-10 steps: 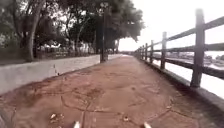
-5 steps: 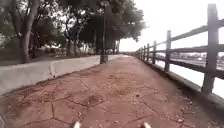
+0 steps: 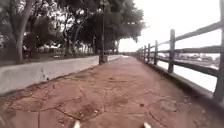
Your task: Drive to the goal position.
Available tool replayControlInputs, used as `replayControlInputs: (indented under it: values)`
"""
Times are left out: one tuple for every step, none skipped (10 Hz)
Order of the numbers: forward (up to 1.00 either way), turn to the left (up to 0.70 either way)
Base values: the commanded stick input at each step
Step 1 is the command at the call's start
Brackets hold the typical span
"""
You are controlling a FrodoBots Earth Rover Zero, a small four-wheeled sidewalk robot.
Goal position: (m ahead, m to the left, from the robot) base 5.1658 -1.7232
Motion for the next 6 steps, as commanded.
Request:
replayControlInputs:
  values:
    - [0.5, 0.0]
    - [0.5, 0.0]
    - [0.5, 0.0]
    - [0.5, 0.0]
    - [0.5, -0.27]
    - [0.5, -0.44]
